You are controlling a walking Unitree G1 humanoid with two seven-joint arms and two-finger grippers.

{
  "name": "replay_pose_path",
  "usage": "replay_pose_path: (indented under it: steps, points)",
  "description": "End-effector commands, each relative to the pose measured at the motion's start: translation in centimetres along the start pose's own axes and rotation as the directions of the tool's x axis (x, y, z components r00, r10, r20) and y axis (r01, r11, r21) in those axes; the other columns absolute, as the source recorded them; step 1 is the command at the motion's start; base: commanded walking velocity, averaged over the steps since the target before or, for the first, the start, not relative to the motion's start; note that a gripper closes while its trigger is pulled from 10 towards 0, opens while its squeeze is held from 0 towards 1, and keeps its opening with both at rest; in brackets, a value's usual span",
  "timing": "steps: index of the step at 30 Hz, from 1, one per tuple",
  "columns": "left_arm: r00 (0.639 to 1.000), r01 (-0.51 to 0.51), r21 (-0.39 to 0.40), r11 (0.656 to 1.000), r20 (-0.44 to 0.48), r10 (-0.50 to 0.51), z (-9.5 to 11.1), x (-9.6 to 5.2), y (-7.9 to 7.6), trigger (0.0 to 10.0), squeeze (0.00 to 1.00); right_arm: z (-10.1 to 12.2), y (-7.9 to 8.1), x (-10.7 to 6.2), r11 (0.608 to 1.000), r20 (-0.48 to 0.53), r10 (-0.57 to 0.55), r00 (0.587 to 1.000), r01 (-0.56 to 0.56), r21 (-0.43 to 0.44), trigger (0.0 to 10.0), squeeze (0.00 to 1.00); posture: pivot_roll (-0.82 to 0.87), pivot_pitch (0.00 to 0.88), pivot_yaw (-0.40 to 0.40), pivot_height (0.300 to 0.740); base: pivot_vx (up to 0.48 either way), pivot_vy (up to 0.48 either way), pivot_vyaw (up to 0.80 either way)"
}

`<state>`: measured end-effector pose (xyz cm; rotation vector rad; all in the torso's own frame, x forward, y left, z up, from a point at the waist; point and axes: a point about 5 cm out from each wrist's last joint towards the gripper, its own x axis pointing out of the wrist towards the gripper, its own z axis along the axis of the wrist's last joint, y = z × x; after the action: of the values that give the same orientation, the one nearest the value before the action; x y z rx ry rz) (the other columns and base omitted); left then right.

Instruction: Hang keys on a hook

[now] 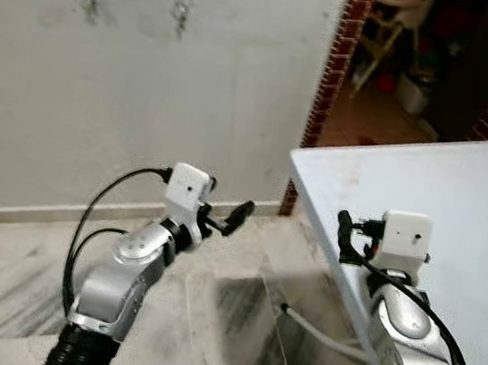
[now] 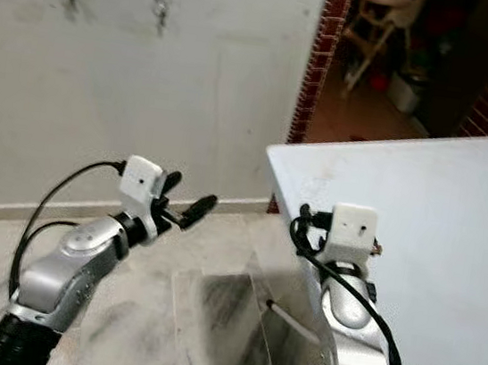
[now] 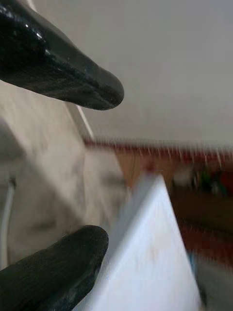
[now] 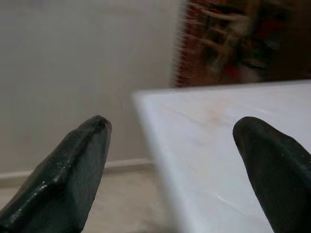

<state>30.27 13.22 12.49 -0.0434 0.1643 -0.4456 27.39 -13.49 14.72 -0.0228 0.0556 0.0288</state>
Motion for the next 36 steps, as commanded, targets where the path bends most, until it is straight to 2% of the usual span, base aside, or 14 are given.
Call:
replay_pose_path:
  steps: [1,5,18,28,36]
  points:
    - [1.0,0.029,0.009,1.0,0.013,-0.029,0.4,0.5,-1.1,10.0,0.0,0.0,-1.4,-0.1,0.998,0.006,-0.054,0.999,0.054,-0.027,10.0,0.0,0.09,0.0,-0.016,0.74,0.0,0.0,0.0]
    - [1.0,0.02,0.009,1.0,0.006,-0.02,0.1,0.5,-1.2,10.0,0.0,0.1,-2.1,-0.2,0.995,0.014,-0.092,0.996,0.092,-0.045,10.0,0.0,0.08,0.0,-0.019,0.74,0.0,0.0,0.0]
    - [1.0,-0.003,-0.008,1.0,-0.003,0.003,-0.2,0.8,-1.0,10.0,0.0,0.3,-2.7,-0.3,0.989,0.006,-0.132,0.991,0.133,-0.069,10.0,0.0,0.06,0.0,-0.044,0.74,0.0,0.0,0.0]
    - [0.998,-0.037,-0.011,0.999,-0.049,0.037,-0.9,0.8,-0.3,10.0,0.0,0.0,-3.4,-0.4,0.979,-0.017,-0.181,0.983,0.178,-0.102,10.0,0.0,0.05,0.0,-0.047,0.74,0.0,0.0,-0.74]
    - [0.991,0.044,-0.035,0.998,-0.124,-0.048,-1.8,0.3,-0.4,10.0,0.0,-0.9,-4.0,-0.3,0.973,-0.061,-0.204,0.977,0.196,-0.12,10.0,0.0,0.06,0.0,-0.05,0.74,0.0,0.0,-0.77]
